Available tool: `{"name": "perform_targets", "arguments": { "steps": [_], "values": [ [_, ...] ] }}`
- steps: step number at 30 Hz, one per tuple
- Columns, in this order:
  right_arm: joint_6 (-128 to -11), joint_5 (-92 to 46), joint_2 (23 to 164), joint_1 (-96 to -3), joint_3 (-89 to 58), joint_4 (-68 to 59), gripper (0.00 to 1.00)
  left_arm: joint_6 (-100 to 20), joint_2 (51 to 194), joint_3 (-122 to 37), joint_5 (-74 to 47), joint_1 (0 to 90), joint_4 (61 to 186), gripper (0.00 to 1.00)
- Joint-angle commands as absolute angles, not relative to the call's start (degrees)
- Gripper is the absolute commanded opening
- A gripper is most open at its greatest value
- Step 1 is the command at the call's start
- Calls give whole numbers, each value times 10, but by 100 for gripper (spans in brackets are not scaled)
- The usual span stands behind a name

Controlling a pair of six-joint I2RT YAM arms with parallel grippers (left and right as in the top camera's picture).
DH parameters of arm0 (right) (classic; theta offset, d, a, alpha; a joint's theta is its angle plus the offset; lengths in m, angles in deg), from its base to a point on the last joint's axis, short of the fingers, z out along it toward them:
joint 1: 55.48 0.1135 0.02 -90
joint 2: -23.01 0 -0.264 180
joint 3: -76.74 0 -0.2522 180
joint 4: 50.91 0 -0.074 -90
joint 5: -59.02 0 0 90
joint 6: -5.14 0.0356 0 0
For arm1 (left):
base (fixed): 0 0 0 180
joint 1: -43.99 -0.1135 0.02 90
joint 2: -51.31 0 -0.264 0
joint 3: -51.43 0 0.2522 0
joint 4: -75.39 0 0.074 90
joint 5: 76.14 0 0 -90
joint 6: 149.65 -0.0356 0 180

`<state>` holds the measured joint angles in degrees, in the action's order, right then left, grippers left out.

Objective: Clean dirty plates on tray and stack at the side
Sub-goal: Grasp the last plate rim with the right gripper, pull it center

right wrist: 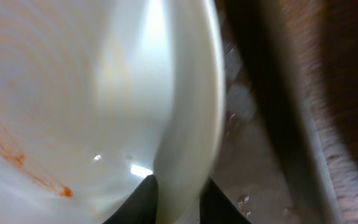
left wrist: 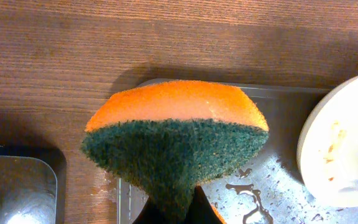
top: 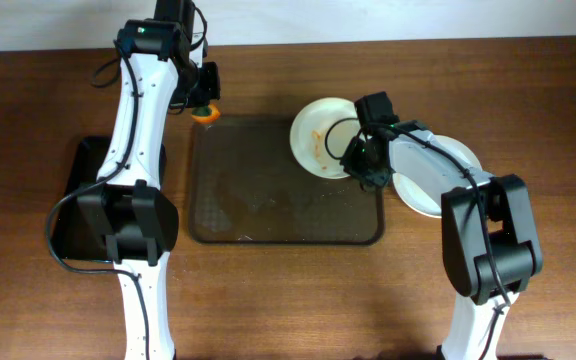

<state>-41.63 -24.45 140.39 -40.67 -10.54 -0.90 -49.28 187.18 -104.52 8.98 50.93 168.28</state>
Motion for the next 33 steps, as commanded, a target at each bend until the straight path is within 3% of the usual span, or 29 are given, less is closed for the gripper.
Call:
{"name": "perform_targets", "arguments": {
  "steps": [1, 5, 6, 10, 17, 21, 25, 28, 30, 33],
  "values": [
    [-459, -170, 1410, -375, -103, 42, 23, -486, 1867, -1045, 94, 510, 1683, 0],
    [-473, -110, 1410, -297, -103, 116, 39, -486, 1867, -1045, 94, 510, 1688, 0],
    [-500, -104, 1410, -282, -96, 125, 48, -486, 1867, -1045, 94, 510, 1688, 0],
    [-593, -127, 1410, -309, -16, 152, 61, -486, 1867, -1045, 94, 510, 1689, 0],
    [-701, -191, 1417, -359, -3, 83, 68, -486, 1867, -1045, 94, 510, 1698, 0],
    [-700, -192, 1454, -349, -3, 35, 60, -486, 1867, -1045, 94, 510, 1706, 0],
    [-694, -190, 1469, -342, -4, 46, 33, -486, 1867, -1045, 94, 510, 1707, 0],
    [-658, -191, 1471, -317, -13, 52, 24, -486, 1867, -1022, 93, 517, 1710, 0],
    [-626, -192, 1471, -307, -19, 47, 4, -486, 1867, -981, 93, 523, 1708, 0],
    [-616, -169, 1471, -308, -21, 30, 4, -532, 1867, -911, 64, 526, 1704, 0]
  ]
}}
